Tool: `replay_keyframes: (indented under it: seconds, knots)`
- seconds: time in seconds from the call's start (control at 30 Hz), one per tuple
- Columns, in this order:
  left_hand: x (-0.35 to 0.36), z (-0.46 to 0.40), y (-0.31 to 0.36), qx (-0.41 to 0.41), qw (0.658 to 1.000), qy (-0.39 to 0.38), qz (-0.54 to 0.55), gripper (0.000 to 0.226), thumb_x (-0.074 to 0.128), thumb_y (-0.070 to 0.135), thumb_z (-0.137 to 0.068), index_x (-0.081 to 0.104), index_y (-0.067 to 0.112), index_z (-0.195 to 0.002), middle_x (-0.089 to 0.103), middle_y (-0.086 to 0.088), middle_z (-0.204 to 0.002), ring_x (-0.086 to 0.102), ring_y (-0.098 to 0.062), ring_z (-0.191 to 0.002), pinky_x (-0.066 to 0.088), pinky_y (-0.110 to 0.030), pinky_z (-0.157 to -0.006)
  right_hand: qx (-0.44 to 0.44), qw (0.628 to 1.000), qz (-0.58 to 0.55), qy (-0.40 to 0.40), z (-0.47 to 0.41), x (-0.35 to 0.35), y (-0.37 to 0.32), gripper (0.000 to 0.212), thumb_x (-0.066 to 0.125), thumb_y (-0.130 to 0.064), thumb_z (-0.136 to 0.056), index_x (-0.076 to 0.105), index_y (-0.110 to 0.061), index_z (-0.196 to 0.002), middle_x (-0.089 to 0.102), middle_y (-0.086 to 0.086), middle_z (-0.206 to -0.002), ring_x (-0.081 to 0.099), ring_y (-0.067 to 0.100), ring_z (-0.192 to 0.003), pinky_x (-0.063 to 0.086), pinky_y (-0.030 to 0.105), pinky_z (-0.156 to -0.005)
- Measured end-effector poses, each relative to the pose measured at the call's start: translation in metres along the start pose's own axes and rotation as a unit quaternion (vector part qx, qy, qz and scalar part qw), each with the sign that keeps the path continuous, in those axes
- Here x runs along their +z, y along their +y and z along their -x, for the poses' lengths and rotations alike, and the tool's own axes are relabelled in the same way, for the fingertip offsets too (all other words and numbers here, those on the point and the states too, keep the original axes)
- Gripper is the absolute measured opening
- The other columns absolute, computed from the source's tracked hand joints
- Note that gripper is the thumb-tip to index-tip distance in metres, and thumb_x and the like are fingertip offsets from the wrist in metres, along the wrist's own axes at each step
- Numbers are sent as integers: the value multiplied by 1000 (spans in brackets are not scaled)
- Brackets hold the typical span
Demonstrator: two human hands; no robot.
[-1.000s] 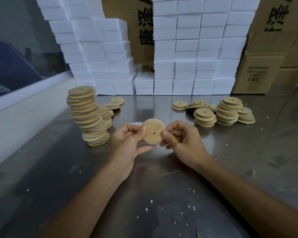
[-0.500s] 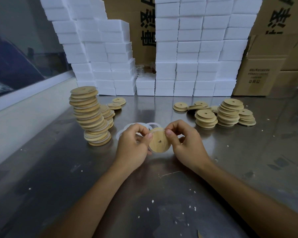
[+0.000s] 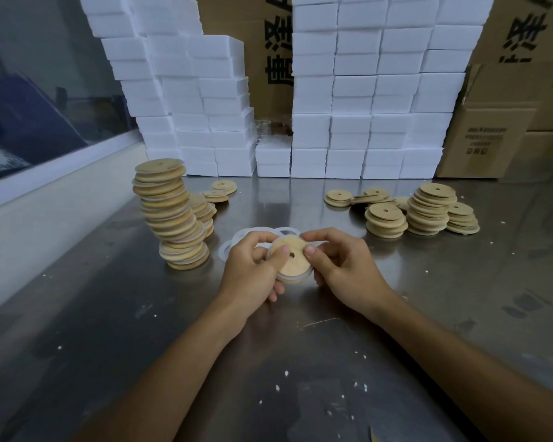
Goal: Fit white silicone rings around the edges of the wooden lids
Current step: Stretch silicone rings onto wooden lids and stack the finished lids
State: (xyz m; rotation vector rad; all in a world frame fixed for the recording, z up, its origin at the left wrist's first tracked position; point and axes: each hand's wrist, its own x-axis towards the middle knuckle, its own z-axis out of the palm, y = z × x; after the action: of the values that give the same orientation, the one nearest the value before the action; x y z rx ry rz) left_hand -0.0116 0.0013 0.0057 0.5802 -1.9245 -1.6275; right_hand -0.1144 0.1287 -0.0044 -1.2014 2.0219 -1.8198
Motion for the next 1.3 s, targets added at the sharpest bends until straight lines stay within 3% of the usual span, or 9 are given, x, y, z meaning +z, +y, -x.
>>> replay_keyframes:
  seconds: [0.2, 0.3, 0.4, 0.5, 0.7, 0.8, 0.97, 1.2, 1.3]
  knots:
    - [-1, -3, -4, 2, 999, 32, -40, 8, 63, 14, -92, 62, 22, -90, 68, 0, -71, 57, -15, -47, 37, -22, -39, 42, 999, -33, -5, -3, 1, 4, 7, 67, -11, -92, 64, -6, -96, 67, 0, -61, 55, 8, -50, 48, 20, -52]
    - [-2, 1, -7, 139, 966, 31, -215, 21, 68, 17, -83, 63, 25, -103, 65, 8, -97, 62, -7, -82, 46, -15, -65, 47, 999, -23, 1, -3, 1, 5, 6, 69, -13, -91, 65, -10, -94, 66, 2, -60, 56, 8, -48, 48, 20, -53]
    - [-5, 5, -6, 229, 915, -52, -328, 43, 69, 38, -77, 62, 25, -118, 59, 8, -116, 54, -13, -109, 45, -31, -92, 50, 999, 8, -3, -2, 0, 5, 6, 71, -18, -90, 66, -15, -90, 69, 5, -63, 58, 10, -51, 48, 23, -55]
    - [-4, 7, -3, 210, 882, -95, -410, 45, 63, 52, -76, 59, 34, -117, 56, 12, -115, 49, -13, -111, 40, -38, -95, 36, 997, 73, 7, 0, 3, 6, 10, 73, -21, -89, 70, -20, -80, 73, 0, -71, 64, 8, -60, 52, 24, -61]
    - [-11, 6, 3, 131, 831, -31, -541, 8, 58, 26, -75, 60, 28, -83, 48, 9, -103, 41, -16, -105, 18, -34, -85, 69, 987, 120, 81, -3, -4, 5, 15, 68, -28, -92, 70, -22, -79, 72, -3, -77, 67, 16, -66, 59, 38, -71]
    - [-10, 8, 6, 90, 805, -2, -586, 11, 58, 19, -73, 58, 27, -80, 50, 5, -99, 45, -18, -101, 24, -40, -94, 75, 988, 114, 78, -2, -3, 3, 15, 68, -28, -92, 70, -20, -79, 72, -1, -76, 67, 20, -65, 60, 41, -69]
    - [-18, 5, 4, 58, 757, 58, -648, 18, 61, 14, -82, 59, 27, -95, 55, 2, -99, 53, -21, -96, 32, -35, -83, 74, 988, 117, 74, -2, -3, 2, 14, 68, -27, -92, 70, -20, -80, 72, 0, -76, 67, 20, -64, 60, 40, -68]
    - [-22, 3, 4, 118, 778, 61, -614, 24, 62, 12, -81, 61, 24, -102, 55, 0, -107, 50, -22, -101, 39, -35, -87, 52, 978, 159, 122, -5, -8, 9, 13, 67, -29, -92, 70, -23, -81, 70, -9, -75, 64, 3, -73, 47, 13, -64]
    - [-17, 3, 1, 185, 801, 9, -570, 25, 55, 18, -90, 63, 23, -113, 56, 2, -116, 50, -21, -106, 40, -35, -90, 23, 966, 207, 151, -7, -18, 12, 6, 66, -25, -91, 70, -22, -88, 68, -13, -83, 62, 3, -83, 46, 14, -70]
